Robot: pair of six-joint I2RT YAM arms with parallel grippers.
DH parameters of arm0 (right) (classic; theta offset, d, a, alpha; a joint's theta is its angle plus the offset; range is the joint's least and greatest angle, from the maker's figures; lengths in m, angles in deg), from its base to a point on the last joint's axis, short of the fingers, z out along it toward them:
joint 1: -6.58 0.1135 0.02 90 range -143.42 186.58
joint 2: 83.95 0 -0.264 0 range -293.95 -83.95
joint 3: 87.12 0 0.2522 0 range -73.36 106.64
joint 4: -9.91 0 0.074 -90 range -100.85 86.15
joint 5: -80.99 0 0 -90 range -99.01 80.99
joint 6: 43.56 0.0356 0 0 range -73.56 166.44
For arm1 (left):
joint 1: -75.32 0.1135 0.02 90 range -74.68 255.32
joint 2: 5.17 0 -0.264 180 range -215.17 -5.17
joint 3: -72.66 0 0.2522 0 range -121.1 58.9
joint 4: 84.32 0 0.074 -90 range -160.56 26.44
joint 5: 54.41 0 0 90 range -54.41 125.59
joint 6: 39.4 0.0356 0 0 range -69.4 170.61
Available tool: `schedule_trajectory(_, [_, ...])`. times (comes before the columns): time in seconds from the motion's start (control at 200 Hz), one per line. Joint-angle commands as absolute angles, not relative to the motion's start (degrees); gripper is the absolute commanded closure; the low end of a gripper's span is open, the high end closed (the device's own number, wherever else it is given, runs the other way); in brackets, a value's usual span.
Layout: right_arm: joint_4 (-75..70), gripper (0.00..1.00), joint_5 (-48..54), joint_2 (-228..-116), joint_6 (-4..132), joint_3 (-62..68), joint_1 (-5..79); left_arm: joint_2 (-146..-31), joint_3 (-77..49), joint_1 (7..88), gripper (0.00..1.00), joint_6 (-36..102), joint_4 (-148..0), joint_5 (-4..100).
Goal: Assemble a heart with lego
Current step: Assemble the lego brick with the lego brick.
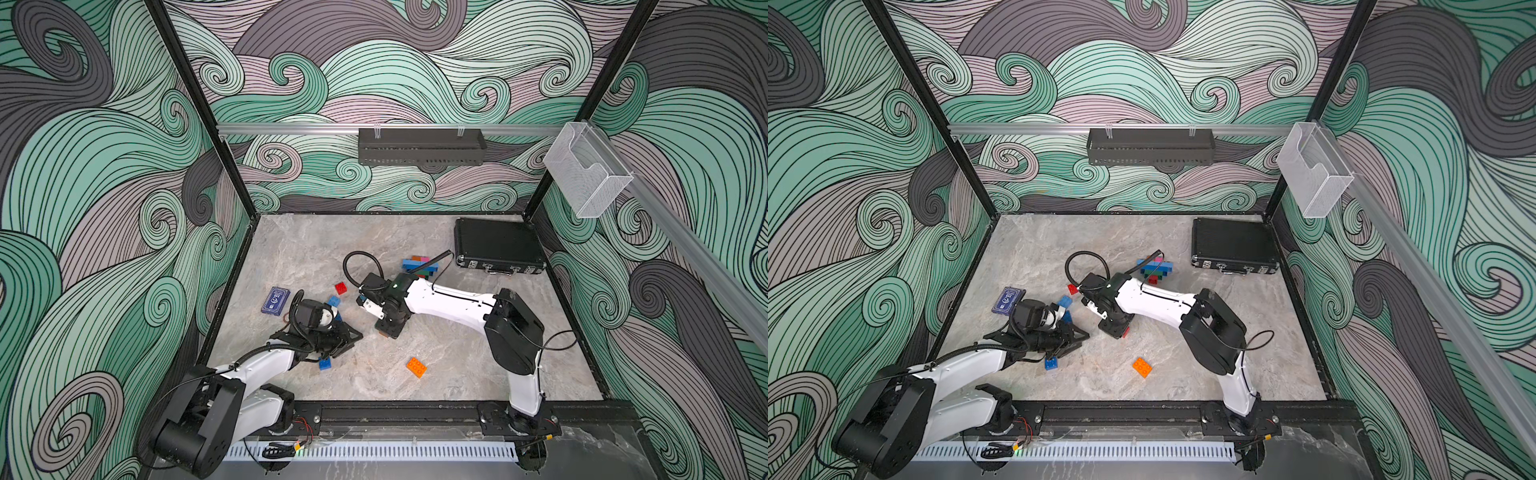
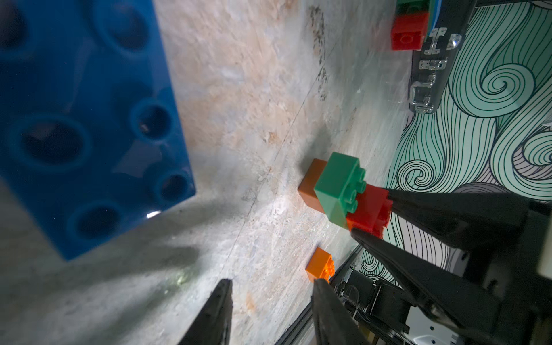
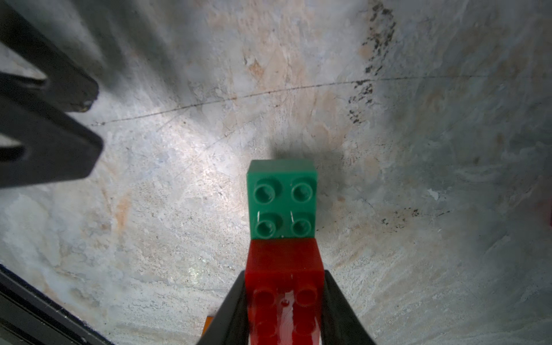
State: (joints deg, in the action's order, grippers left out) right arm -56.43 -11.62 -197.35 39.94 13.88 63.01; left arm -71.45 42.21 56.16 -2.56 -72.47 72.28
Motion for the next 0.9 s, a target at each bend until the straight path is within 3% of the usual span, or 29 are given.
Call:
schedule_trajectory(0.0, [-57.16,0.54,-10.60,-196.86,39.14,14.79,62.66,-71.83,41.41,56.65,0.55,-1.34,-70.59,72.37])
schedule_trajectory(0.215, [-57.12,0.46,-9.27,-194.61,39.73,14.08,62.59,-71.96,41.14,56.61,0.55,-1.08,-70.31,72.50])
schedule_trajectory(0.485, [-56.76,0.42,-8.66,-186.04,42.09,10.05,62.24,-71.25,39.13,56.60,0.55,0.08,-67.15,71.87])
schedule_trajectory(0.896, [-50.53,0.41,-6.19,-171.73,53.02,-7.91,63.64,-71.00,37.56,53.56,0.54,-1.34,-65.90,69.69])
